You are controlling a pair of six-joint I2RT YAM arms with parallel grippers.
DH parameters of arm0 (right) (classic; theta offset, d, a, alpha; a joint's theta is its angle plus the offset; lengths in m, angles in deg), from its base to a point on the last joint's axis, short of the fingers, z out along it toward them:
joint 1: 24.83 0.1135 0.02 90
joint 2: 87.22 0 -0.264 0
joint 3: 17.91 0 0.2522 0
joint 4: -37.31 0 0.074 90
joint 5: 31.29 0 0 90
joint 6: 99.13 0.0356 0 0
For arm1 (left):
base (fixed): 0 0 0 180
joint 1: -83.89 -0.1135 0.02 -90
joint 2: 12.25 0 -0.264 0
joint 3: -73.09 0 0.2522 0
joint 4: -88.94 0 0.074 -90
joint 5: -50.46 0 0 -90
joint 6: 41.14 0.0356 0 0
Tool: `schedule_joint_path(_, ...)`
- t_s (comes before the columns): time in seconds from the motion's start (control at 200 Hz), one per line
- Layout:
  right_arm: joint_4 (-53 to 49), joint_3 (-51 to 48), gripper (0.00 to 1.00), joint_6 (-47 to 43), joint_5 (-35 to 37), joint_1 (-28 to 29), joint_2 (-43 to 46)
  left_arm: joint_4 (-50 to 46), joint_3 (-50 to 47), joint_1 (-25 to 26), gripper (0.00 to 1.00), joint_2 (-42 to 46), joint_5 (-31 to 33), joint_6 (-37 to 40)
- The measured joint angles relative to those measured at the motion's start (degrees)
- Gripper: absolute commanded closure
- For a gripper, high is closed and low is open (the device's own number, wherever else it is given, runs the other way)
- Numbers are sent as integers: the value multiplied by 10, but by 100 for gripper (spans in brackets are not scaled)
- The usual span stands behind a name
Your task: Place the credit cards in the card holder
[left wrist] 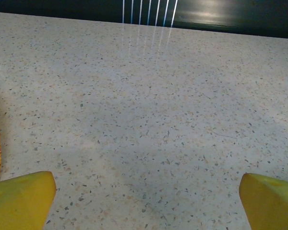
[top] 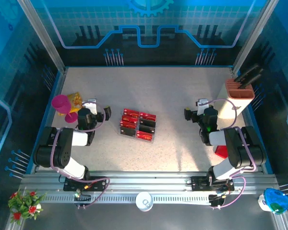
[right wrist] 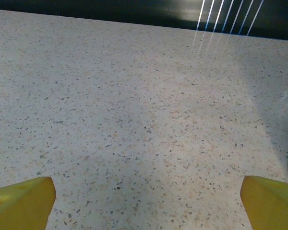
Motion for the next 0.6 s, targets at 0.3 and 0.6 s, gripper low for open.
schedule_joint_path(0.3,0,0,0,0,-1,0,0,0,0,0,1,0,0,0)
schedule_joint_path(0.6,-1,0,0,0,-5,0,0,0,0,0,1,0,0,0)
